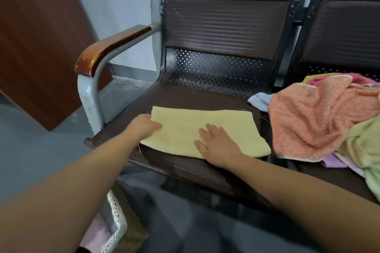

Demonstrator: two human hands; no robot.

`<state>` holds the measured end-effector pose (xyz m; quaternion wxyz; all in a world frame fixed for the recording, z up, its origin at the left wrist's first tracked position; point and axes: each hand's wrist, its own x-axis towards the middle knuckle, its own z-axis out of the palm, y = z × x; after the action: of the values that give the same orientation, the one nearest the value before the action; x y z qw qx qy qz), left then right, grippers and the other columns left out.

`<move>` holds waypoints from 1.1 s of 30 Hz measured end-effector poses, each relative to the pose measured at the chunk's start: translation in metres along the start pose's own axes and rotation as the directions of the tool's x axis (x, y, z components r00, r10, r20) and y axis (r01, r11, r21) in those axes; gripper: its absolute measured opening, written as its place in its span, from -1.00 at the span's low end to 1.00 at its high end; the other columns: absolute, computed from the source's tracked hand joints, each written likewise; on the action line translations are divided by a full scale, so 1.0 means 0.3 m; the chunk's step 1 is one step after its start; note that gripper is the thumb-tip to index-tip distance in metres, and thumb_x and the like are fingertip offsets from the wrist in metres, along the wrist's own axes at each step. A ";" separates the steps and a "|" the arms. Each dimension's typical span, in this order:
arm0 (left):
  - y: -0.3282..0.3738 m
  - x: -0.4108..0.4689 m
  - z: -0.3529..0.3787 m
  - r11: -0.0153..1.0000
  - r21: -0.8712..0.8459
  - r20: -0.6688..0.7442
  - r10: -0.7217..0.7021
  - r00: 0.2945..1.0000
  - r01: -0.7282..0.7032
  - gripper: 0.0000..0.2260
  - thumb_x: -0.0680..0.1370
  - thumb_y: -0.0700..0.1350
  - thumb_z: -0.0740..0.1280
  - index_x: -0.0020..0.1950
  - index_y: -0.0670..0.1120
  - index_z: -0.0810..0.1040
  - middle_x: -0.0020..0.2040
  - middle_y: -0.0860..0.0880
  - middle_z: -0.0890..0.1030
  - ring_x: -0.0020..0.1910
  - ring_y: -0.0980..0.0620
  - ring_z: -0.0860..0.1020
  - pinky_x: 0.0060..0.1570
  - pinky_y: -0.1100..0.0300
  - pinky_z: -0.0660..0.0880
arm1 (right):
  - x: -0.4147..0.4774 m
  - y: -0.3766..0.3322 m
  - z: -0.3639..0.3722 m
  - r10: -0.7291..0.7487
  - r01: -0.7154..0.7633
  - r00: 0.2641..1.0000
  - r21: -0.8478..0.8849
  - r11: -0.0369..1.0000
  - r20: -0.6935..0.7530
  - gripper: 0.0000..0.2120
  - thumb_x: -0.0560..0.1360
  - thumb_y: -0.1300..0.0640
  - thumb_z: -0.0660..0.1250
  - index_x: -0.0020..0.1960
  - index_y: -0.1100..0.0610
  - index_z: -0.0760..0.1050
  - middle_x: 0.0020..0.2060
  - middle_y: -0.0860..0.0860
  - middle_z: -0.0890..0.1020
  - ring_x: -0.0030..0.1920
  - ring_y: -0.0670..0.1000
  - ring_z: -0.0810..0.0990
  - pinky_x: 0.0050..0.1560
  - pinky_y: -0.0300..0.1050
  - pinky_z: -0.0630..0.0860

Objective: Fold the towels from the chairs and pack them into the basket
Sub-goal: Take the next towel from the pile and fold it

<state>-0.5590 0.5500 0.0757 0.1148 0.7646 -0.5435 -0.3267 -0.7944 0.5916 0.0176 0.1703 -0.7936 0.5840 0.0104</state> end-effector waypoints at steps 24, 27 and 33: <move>0.132 -0.103 0.128 0.886 0.289 0.185 0.319 0.929 -0.362 -0.69 0.58 0.05 0.33 0.27 -0.05 0.49 0.14 0.00 0.57 0.08 0.00 0.51 -0.06 0.15 0.38 | 0.033 0.037 -0.108 0.388 -0.202 0.918 0.743 0.638 -0.084 -0.51 0.55 0.17 0.33 0.44 0.18 0.30 0.19 0.08 0.53 0.10 0.07 0.51 0.01 -0.10 0.40; 0.120 -0.091 0.170 0.905 0.277 0.230 0.263 0.937 -0.322 -0.48 0.52 0.13 0.40 0.37 -0.08 0.37 0.15 -0.04 0.53 0.03 -0.01 0.50 -0.15 0.14 0.38 | 0.017 0.045 -0.092 0.283 -0.163 0.933 0.437 0.884 -0.223 -0.51 0.57 0.15 0.26 0.48 0.12 0.27 0.25 0.13 0.44 0.22 0.14 0.47 0.12 -0.01 0.44; 0.131 -0.087 0.182 0.960 0.165 0.237 0.185 0.954 -0.227 -0.60 0.47 0.03 0.51 0.17 -0.18 0.55 0.03 -0.08 0.63 -0.15 0.03 0.53 -0.32 0.21 0.38 | 0.037 0.063 -0.071 -0.027 0.021 0.998 0.106 0.994 0.053 -0.47 0.68 -0.17 -0.01 0.60 0.00 0.17 0.62 0.02 0.09 0.59 0.02 0.06 0.57 0.05 0.00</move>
<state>-0.6279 0.5686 0.0649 0.0140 0.6702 -0.6586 -0.3418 -0.8125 0.5703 0.0304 0.2281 -0.7899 0.5692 -0.0011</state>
